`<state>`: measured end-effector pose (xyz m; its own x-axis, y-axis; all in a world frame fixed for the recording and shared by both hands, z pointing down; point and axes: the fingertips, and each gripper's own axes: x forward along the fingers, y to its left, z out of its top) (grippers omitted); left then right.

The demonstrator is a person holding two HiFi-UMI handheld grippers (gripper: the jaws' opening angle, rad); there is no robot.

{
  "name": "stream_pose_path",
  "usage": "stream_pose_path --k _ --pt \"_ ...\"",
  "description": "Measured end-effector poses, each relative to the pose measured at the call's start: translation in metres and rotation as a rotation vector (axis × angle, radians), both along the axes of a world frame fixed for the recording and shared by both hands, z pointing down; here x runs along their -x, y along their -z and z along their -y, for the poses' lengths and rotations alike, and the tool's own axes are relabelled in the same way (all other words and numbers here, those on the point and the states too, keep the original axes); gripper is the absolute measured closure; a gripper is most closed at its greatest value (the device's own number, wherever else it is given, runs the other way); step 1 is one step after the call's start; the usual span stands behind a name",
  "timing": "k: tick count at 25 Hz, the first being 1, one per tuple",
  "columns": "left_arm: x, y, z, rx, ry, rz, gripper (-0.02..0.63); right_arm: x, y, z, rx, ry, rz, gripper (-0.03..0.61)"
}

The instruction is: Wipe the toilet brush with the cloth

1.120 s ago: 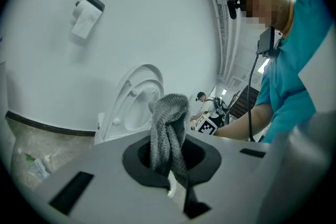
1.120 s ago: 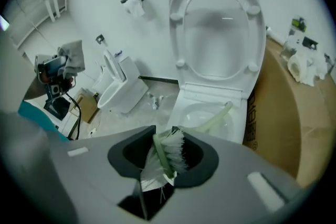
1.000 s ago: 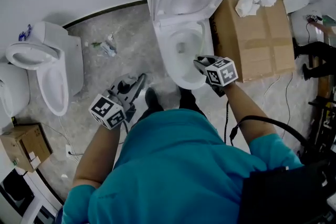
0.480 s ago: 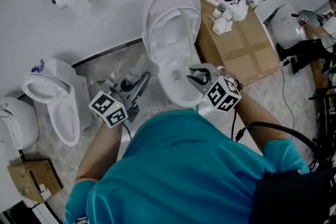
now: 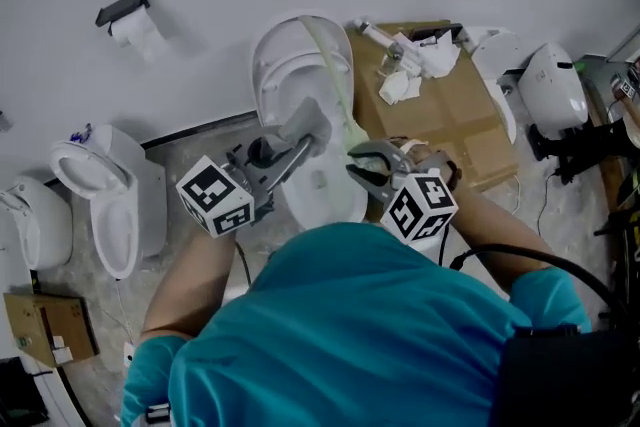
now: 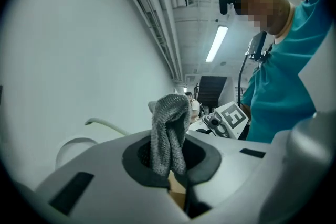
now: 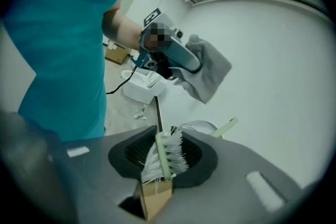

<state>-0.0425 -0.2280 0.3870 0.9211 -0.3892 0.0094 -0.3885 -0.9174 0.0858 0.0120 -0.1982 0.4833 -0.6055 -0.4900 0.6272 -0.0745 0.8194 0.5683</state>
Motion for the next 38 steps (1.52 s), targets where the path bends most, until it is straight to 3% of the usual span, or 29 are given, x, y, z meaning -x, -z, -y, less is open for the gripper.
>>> stream_pose_path --k 6,10,13,17,24,38 --pt "-0.097 -0.012 0.004 -0.03 -0.032 0.259 0.592 -0.04 0.007 -0.004 -0.103 0.187 -0.101 0.489" --pt "-0.101 -0.024 0.02 -0.043 -0.012 0.437 0.592 -0.033 0.012 -0.008 -0.159 0.256 -0.121 0.491" --pt "-0.086 -0.023 0.029 -0.056 0.004 0.51 0.592 -0.019 0.022 -0.008 -0.196 0.259 -0.095 0.491" --pt "-0.067 -0.01 0.035 -0.096 0.012 0.546 0.592 0.001 0.036 -0.009 -0.275 0.274 -0.104 0.491" --pt "-0.048 0.005 0.043 -0.164 0.048 0.564 0.592 0.014 0.042 -0.009 -0.332 0.275 -0.12 0.491" --pt "-0.018 0.034 0.05 -0.239 0.161 0.589 0.592 0.025 0.051 -0.022 -0.347 0.294 -0.091 0.491"
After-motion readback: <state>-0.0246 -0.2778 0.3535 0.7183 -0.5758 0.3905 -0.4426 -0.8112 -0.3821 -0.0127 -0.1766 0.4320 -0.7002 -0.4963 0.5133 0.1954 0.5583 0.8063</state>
